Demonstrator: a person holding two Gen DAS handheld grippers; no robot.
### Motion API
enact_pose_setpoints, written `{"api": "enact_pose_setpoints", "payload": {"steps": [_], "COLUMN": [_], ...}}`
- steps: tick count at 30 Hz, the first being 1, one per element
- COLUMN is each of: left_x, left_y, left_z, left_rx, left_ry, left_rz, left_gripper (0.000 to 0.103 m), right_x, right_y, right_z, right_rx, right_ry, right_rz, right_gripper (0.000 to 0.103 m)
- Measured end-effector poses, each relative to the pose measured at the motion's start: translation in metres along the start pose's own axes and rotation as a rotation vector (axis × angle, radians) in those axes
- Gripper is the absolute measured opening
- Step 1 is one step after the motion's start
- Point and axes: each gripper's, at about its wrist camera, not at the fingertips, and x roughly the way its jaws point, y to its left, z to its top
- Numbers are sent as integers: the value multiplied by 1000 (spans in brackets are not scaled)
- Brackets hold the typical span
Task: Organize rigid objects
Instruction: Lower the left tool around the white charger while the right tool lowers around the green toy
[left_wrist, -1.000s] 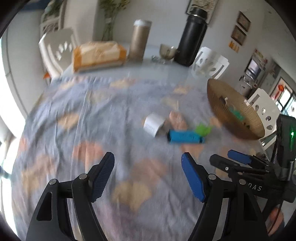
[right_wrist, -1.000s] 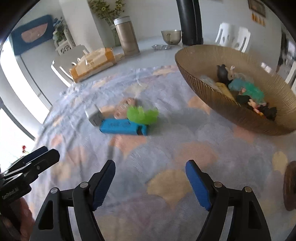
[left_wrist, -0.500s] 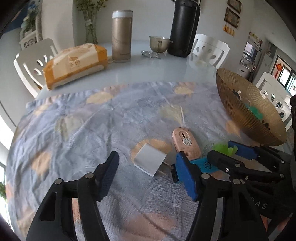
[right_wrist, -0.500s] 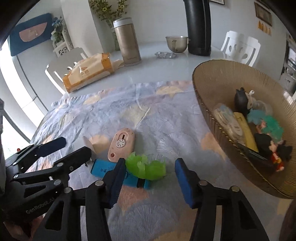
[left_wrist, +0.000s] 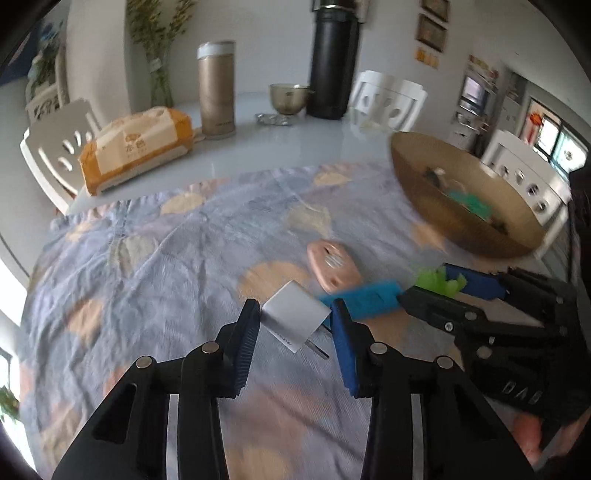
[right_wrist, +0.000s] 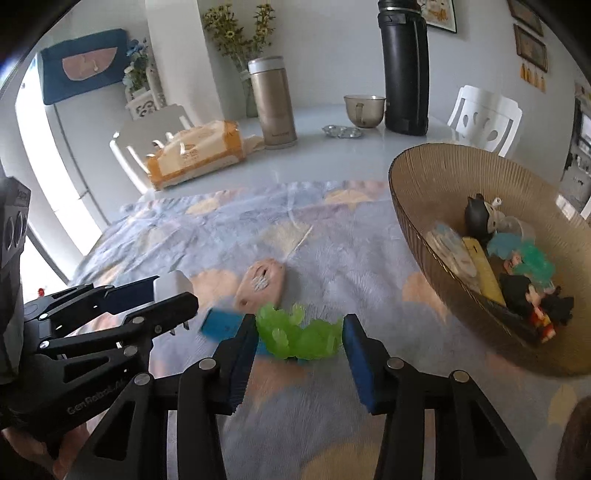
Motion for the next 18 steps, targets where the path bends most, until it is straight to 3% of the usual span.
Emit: {"api": "enact_pose_setpoints", "payload": {"steps": [2, 8, 18], "left_x": [-18, -35, -45], "left_y": [-9, -12, 1], "left_z": [-16, -59, -77], "left_rx": [36, 25, -10], "left_ry": [-1, 53, 82], "left_rz": [-4, 19, 16], "left_gripper": [36, 36, 39], "right_x": [-17, -34, -29], "right_y": [2, 14, 32], "right_z": [-12, -52, -84], "right_rx": [-11, -112, -271], "right_ry": [6, 67, 117], "right_rz": [50, 83, 85], "right_gripper": [46, 46, 46]}}
